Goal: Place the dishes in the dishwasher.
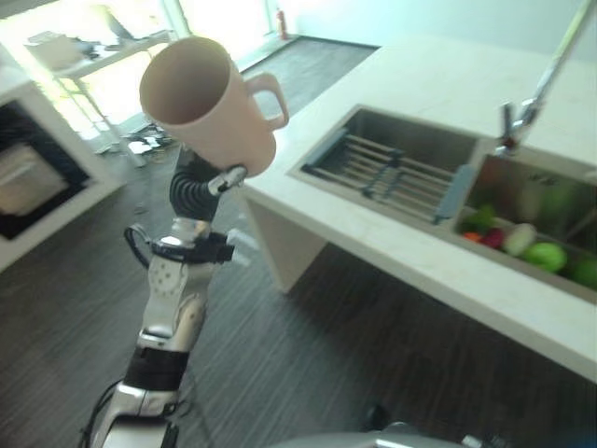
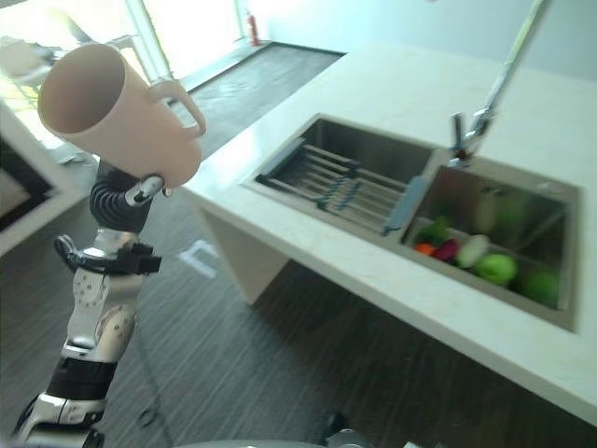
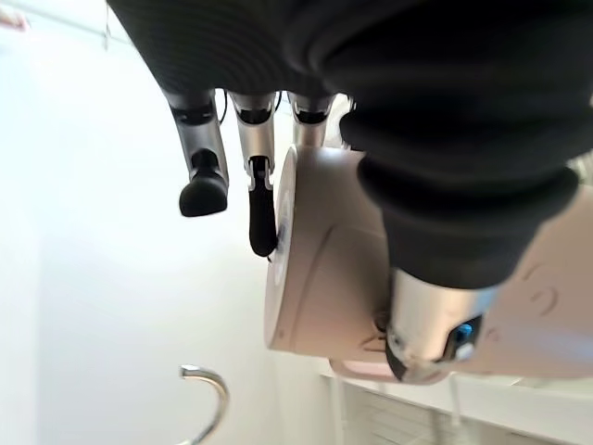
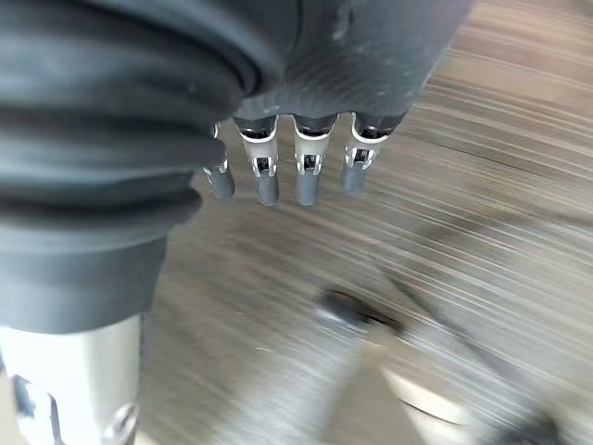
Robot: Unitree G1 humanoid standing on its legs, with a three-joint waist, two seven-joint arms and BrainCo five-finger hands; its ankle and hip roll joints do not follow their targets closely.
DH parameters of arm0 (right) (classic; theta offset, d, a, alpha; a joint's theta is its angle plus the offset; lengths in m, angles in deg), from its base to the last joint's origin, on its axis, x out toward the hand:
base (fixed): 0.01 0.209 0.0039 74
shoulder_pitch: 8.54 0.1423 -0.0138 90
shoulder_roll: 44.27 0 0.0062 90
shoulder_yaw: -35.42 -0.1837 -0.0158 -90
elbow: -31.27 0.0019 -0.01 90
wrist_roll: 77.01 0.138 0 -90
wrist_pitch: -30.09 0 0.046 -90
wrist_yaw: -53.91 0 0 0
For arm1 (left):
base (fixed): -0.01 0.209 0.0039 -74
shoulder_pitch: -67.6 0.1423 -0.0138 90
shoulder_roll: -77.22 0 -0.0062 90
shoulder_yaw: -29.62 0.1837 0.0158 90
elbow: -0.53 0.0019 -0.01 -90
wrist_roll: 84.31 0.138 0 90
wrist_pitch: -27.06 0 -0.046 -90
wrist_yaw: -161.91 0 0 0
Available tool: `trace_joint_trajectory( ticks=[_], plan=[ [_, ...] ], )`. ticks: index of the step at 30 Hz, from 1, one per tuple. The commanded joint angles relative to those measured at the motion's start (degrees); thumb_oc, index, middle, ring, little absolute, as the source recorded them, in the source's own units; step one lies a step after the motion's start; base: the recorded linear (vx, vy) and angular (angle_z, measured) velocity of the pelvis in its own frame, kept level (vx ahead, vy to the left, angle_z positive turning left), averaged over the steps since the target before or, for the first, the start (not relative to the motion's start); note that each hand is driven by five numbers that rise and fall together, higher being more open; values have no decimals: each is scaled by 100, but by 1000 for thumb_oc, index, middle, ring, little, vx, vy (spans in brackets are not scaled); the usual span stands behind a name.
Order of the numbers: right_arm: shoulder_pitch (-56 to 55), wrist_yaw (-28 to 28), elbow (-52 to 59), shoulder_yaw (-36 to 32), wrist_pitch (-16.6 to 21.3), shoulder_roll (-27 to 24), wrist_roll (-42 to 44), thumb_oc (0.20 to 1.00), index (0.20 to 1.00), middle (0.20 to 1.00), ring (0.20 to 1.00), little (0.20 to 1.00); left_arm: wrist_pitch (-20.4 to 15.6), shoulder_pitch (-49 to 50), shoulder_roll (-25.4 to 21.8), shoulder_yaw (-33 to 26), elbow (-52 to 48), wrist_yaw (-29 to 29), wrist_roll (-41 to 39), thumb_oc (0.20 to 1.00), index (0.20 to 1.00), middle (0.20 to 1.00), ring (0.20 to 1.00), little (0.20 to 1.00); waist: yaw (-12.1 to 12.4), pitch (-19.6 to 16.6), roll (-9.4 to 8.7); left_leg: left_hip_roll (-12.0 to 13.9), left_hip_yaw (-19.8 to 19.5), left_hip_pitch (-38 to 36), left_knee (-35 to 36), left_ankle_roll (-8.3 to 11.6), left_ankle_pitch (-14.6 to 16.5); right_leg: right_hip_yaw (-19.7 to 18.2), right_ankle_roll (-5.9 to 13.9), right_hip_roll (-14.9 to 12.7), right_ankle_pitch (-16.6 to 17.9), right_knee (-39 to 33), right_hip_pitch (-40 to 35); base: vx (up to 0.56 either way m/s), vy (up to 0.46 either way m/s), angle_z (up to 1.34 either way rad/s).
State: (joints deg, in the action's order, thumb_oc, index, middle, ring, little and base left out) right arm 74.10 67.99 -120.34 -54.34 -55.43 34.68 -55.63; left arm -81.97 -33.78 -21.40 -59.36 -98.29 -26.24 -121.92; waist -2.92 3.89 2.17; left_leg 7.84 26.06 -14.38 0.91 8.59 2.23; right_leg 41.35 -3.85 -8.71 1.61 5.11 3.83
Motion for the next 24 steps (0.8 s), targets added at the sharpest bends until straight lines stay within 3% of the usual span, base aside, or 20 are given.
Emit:
trace_joint_trajectory(
  ticks=[1,2,5,6,8,10,13,15,16,17,18,19,24],
  plan=[
    [461,-93,-29,445,117,170,-130,1000,1000,1000,1000,1000,-126,152,-351,-323,-857,-82,-223,200,200,200,200,200,199,-75,-231,-220,-386,-914,249,-97,458,174,1751,-416,1682,-991,102,-463,446,121],
    [506,-112,112,458,134,126,-120,1000,1000,1000,1000,1000,-77,196,-339,-319,-920,-162,-235,200,200,200,200,200,259,-17,-274,-323,-369,-860,380,-207,722,265,1799,-609,1821,-982,150,-489,448,99],
    [566,-41,580,622,84,214,-115,1000,1000,1000,1000,1000,-57,213,-399,-280,-1019,-189,-185,200,200,200,200,200,398,224,-324,-482,-707,-583,409,-370,847,250,1849,-990,2000,-952,305,-539,470,48],
    [549,4,594,717,150,305,-249,1000,1000,1000,1000,1000,-68,148,-452,-238,-999,-80,-112,200,200,200,200,200,343,362,-301,-522,-1068,-541,409,-492,862,-490,1825,-1053,2130,-776,494,-322,278,66],
    [447,-15,448,715,108,428,-110,1000,1000,1000,1000,1000,-81,-86,-476,-9,-782,-249,-343,200,200,200,200,200,133,423,-371,-672,-1647,-255,409,-669,695,-1939,1708,-942,1901,-575,694,-315,214,85],
    [412,-25,334,690,73,450,-59,1000,1000,1000,1000,1000,-38,-163,-405,81,-689,-404,-445,200,200,200,200,200,74,370,-376,-695,-1908,-78,409,-733,608,-2415,1643,-835,1640,-525,602,-196,154,210],
    [363,88,145,726,92,514,-58,1000,1000,1000,1000,1000,134,-255,-176,148,-529,-435,-434,200,200,200,200,200,-23,271,-306,-698,-2358,280,409,-783,300,-3247,1358,-240,951,430,405,-163,154,111],
    [285,77,76,719,179,582,42,1000,1000,1000,1000,1000,230,-385,-61,230,-449,-510,-372,200,200,200,200,200,-164,208,-307,-767,-2644,467,409,-877,126,-3873,1170,354,538,794,321,-70,31,108],
    [218,85,-4,725,251,647,88,1000,1000,1000,1000,1000,256,-465,14,354,-396,-534,-355,200,200,200,200,200,-263,135,-331,-886,-2858,521,409,-926,106,-4218,1048,800,333,737,136,-2,-4,110],
    [218,85,-5,725,251,647,88,1000,1000,1000,1000,1000,256,-465,14,355,-395,-534,-355,200,200,200,200,200,-266,137,-331,-886,-2861,519,409,-926,107,-4215,1048,799,332,734,131,63,-47,112],
    [155,60,-60,709,160,758,-6,1000,1000,1000,1000,1000,448,-489,3,261,-466,-474,-412,200,200,200,200,200,-173,3,-370,-1023,-2867,667,409,-948,26,-4066,918,760,172,-71,-348,56,-46,46],
    [158,63,-78,758,-1,740,-133,1000,1000,1000,1000,1000,417,-402,-50,207,-451,-468,-587,200,200,200,200,200,-148,-42,-308,-946,-2716,635,409,-875,-11,-4058,849,811,-4,-382,-593,61,-22,22],
    [103,-80,-33,660,-157,554,129,1000,1000,1000,1000,1000,372,-286,31,308,-577,-585,-811,200,200,200,200,200,-157,-41,-386,-718,-1948,660,183,-606,-2,-3594,873,629,115,-1000,-1062,8,90,30]
  ],
)
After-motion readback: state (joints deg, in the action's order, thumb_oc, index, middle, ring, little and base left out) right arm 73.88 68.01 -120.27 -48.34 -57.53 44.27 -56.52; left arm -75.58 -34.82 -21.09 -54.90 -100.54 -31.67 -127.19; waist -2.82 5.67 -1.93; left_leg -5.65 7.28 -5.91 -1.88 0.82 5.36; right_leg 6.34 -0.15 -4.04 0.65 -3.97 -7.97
